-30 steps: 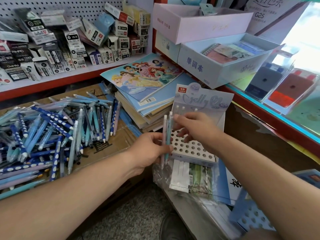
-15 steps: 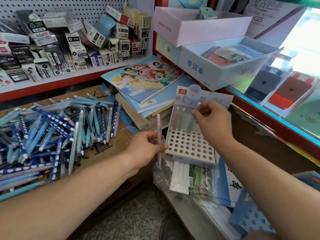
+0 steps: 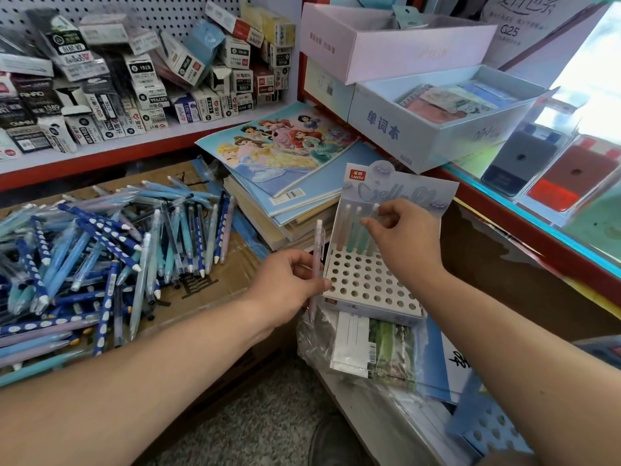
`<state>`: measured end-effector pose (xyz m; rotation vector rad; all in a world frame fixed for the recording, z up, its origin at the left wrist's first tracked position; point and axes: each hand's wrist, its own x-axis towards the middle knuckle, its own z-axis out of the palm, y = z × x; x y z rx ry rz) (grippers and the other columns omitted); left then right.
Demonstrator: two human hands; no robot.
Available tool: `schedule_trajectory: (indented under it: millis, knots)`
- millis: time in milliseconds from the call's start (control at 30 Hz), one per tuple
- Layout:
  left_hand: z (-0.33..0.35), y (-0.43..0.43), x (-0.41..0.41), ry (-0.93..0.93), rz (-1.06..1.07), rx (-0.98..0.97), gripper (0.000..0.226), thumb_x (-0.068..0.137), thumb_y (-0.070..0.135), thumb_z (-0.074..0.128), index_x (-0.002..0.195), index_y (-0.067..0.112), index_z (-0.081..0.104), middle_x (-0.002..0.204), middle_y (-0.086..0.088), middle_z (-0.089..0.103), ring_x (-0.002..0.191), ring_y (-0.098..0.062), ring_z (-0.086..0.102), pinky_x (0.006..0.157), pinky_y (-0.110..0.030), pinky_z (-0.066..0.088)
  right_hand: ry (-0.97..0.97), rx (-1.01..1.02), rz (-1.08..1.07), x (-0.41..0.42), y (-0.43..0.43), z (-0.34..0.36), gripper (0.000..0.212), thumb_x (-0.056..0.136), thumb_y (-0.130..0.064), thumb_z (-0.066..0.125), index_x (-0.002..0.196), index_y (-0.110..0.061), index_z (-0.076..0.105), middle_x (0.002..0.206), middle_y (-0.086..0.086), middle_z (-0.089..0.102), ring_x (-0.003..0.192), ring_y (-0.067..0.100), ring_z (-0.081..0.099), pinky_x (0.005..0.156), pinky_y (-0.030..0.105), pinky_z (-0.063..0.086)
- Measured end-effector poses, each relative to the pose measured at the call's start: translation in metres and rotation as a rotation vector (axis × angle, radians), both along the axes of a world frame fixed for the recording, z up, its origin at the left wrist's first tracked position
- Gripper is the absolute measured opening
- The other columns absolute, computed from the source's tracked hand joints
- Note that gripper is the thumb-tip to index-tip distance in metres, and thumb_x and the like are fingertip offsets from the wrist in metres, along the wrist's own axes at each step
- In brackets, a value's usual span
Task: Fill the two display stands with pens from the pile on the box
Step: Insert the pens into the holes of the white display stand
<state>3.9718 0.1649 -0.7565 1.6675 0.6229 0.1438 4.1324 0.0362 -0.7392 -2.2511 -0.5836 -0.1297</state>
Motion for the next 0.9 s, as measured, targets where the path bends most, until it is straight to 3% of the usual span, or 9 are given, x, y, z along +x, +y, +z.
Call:
schedule_trajectory:
  millis: [100, 200, 333, 500, 567, 700, 900]
  knots:
    - [-0.001, -0.001, 0.000, 0.002, -0.008, 0.004, 0.024, 0.083, 0.008, 0.082, 0.103, 0.013, 0.071, 0.087, -0.001, 0.071, 0.079, -0.012, 0.070, 0.075, -0.029, 0.061, -0.050, -0.119, -0.007, 0.000, 0.004, -0.002, 0.026, 0.094, -0.035, 0.072, 0.114, -0.019, 0.068, 0.090, -0.008, 0.061, 0.081, 0.009, 0.056, 0.064, 0.021, 0.039]
    - [-0.002, -0.001, 0.001, 0.005, -0.011, 0.007, 0.025, 0.083, 0.007, 0.082, 0.104, 0.012, 0.071, 0.087, -0.001, 0.071, 0.081, -0.014, 0.070, 0.072, -0.027, 0.060, -0.084, -0.222, 0.004, 0.001, 0.008, -0.002, 0.025, 0.096, -0.036, 0.069, 0.114, -0.019, 0.067, 0.101, -0.002, 0.066, 0.086, 0.013, 0.059, 0.068, 0.027, 0.041]
    - [-0.003, -0.001, 0.000, 0.015, -0.022, 0.016, 0.025, 0.083, 0.009, 0.082, 0.105, 0.014, 0.071, 0.089, -0.001, 0.071, 0.082, -0.013, 0.070, 0.071, -0.025, 0.057, -0.139, -0.310, 0.018, 0.002, 0.009, -0.001, 0.026, 0.096, -0.041, 0.067, 0.113, -0.021, 0.066, 0.101, -0.001, 0.069, 0.083, 0.016, 0.060, 0.064, 0.027, 0.041]
    - [-0.004, -0.001, 0.000, 0.025, -0.025, 0.025, 0.024, 0.084, 0.009, 0.081, 0.105, 0.015, 0.071, 0.088, 0.001, 0.071, 0.078, -0.009, 0.068, 0.069, -0.023, 0.054, -0.152, -0.256, 0.049, 0.004, 0.003, 0.004, 0.030, 0.102, -0.042, 0.057, 0.123, -0.022, 0.066, 0.104, -0.003, 0.069, 0.086, 0.010, 0.056, 0.058, 0.024, 0.038]
    - [-0.004, -0.002, 0.000, 0.027, -0.026, 0.010, 0.023, 0.085, 0.007, 0.081, 0.104, 0.016, 0.071, 0.088, 0.001, 0.071, 0.078, -0.009, 0.069, 0.068, -0.021, 0.055, -0.125, -0.231, 0.054, 0.006, 0.003, 0.004, 0.029, 0.103, -0.043, 0.055, 0.120, -0.023, 0.067, 0.102, -0.004, 0.069, 0.086, 0.010, 0.058, 0.057, 0.020, 0.038]
    - [-0.004, -0.004, -0.001, 0.037, -0.024, -0.001, 0.023, 0.085, 0.007, 0.080, 0.104, 0.017, 0.071, 0.091, -0.001, 0.072, 0.083, -0.013, 0.070, 0.069, -0.024, 0.057, -0.135, -0.201, 0.021, 0.006, 0.008, 0.004, 0.027, 0.102, -0.045, 0.055, 0.110, -0.023, 0.069, 0.093, -0.007, 0.067, 0.083, 0.012, 0.060, 0.059, 0.027, 0.042]
    - [-0.006, -0.005, 0.000, 0.050, -0.024, 0.010, 0.022, 0.085, 0.010, 0.081, 0.103, 0.020, 0.071, 0.091, -0.002, 0.073, 0.084, -0.016, 0.071, 0.071, -0.027, 0.057, -0.115, -0.198, -0.018, 0.010, 0.014, 0.009, 0.021, 0.101, -0.040, 0.058, 0.099, -0.022, 0.070, 0.086, -0.009, 0.065, 0.078, 0.010, 0.062, 0.053, 0.021, 0.039]
